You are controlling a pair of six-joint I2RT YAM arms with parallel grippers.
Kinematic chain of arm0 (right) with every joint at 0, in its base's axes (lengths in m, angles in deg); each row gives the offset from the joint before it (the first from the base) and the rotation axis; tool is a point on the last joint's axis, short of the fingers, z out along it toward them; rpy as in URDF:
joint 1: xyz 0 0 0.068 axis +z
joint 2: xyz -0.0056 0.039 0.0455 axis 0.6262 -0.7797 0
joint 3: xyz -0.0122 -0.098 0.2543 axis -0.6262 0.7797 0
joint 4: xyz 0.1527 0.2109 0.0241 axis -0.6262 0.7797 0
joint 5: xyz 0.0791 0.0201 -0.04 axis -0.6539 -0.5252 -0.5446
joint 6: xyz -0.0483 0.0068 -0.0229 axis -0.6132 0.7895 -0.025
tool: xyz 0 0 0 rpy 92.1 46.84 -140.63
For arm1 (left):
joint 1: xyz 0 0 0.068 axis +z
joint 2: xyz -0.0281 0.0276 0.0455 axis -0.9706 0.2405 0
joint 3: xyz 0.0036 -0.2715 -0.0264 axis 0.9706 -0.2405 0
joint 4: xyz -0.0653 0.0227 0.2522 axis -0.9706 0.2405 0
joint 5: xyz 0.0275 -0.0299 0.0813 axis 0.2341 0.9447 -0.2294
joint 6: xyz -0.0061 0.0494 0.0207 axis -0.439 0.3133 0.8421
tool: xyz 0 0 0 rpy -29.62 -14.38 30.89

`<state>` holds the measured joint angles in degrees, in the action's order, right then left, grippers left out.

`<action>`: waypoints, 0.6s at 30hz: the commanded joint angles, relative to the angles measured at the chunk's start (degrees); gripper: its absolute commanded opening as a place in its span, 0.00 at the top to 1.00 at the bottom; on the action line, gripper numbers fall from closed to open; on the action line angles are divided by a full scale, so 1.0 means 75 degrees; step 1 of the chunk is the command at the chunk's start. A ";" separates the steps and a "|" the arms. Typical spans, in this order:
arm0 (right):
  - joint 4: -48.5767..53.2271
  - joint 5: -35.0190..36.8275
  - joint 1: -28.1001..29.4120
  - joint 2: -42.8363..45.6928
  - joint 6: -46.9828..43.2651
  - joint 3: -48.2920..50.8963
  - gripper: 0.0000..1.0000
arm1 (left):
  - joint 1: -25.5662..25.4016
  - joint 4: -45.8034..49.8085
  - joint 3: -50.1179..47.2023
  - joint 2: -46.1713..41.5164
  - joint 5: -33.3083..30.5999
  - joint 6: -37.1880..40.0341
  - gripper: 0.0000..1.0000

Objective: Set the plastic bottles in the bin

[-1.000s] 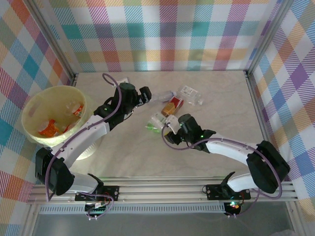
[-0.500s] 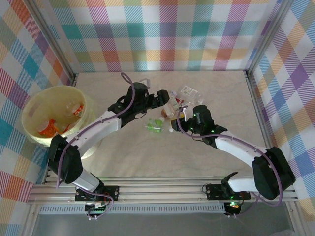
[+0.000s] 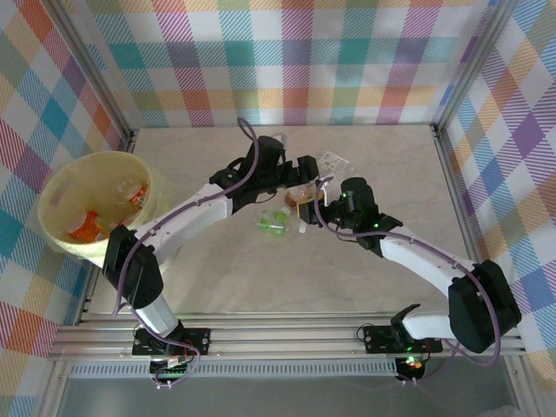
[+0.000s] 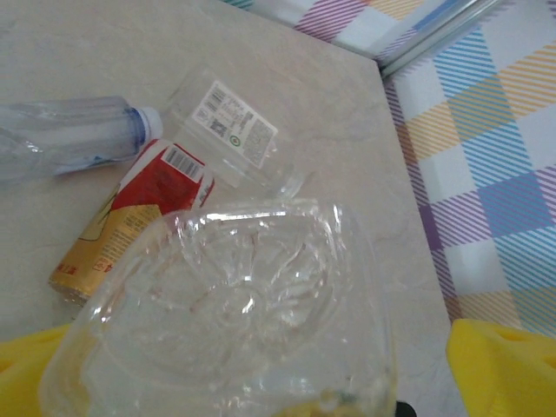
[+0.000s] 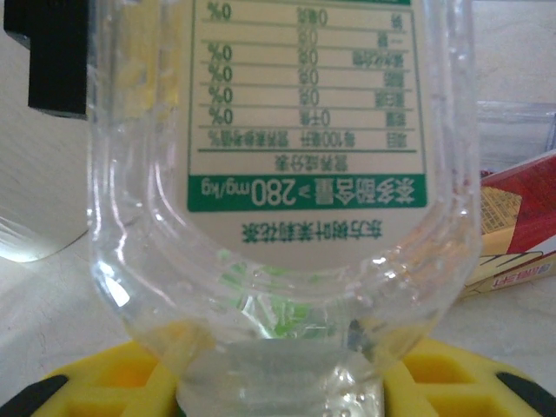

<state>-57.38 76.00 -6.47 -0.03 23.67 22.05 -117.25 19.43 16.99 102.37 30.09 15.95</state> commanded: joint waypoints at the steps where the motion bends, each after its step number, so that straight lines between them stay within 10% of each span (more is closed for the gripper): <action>1: -0.0054 -0.0171 -0.0005 -0.0063 -0.0206 -0.0352 0.66 | -0.0237 0.1053 0.0466 0.0365 -0.0516 0.0038 0.01; 18: -0.0100 -0.0366 -0.0005 0.0074 -0.0288 -0.0362 0.55 | -0.0313 0.1516 0.0742 0.0583 -0.1000 -0.0268 0.43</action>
<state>-55.59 74.22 -6.45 -0.07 23.12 21.78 -118.82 25.84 21.21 105.67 23.38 12.85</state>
